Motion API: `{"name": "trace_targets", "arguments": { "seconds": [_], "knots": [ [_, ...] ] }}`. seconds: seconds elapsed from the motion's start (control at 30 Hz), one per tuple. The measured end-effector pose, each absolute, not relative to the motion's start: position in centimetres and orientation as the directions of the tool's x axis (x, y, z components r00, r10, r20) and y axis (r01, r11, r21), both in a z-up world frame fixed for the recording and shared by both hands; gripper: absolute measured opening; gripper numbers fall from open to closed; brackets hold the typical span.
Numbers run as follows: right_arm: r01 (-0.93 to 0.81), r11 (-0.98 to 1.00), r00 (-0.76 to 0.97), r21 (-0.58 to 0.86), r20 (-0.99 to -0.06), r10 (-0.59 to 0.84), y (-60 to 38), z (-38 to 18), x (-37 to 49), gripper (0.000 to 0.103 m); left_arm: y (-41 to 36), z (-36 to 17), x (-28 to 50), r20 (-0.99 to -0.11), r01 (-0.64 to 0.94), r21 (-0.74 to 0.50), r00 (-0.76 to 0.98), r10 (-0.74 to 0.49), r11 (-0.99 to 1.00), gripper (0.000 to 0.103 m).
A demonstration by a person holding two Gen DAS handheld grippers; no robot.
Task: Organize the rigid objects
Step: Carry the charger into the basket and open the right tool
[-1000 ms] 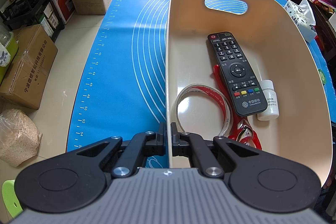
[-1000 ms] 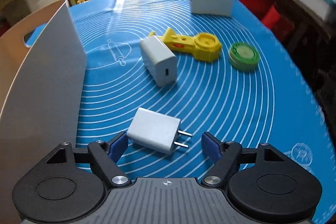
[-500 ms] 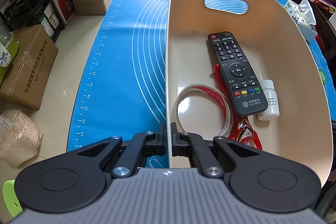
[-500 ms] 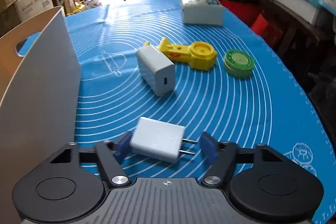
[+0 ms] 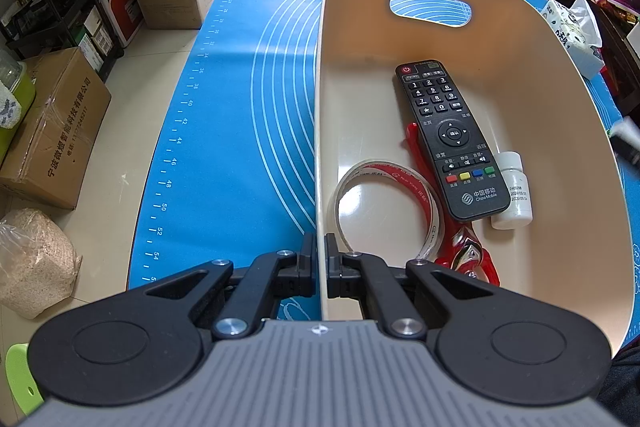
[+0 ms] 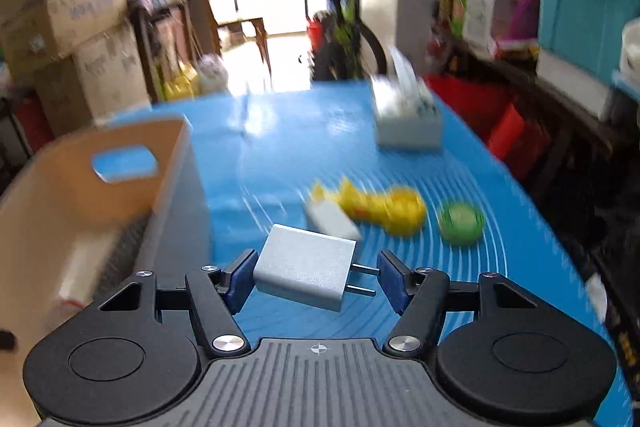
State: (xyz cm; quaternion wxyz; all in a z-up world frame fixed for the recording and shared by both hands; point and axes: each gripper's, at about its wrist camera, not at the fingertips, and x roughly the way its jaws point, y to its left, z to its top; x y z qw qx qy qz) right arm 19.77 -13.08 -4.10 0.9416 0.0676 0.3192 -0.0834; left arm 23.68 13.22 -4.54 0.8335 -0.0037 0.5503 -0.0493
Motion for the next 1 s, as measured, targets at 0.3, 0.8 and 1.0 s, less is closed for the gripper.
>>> {"name": "trace_targets", "arguments": {
  "seconds": [0.3, 0.8, 1.0],
  "knots": [
    [0.003, 0.999, 0.842, 0.049, -0.539, 0.023, -7.8, 0.1, 20.7, 0.068, 13.2, -4.5, 23.7, -0.917, 0.078, -0.061, 0.39, -0.087, 0.995, 0.004],
    [-0.24, 0.969, 0.68, -0.063, -0.723, 0.122, 0.2, -4.0, 23.7, 0.068, 13.2, -4.4, 23.8, -0.917, 0.081, -0.056, 0.391, -0.083, 0.995, 0.004],
    [-0.27, 0.957, 0.603, -0.105, -0.793, 0.083, 1.0, -5.0, 24.5, 0.068, 13.2, -4.2, 23.8, -0.916, 0.083, -0.056, 0.391, -0.085, 0.995, 0.004]
  ]
}}
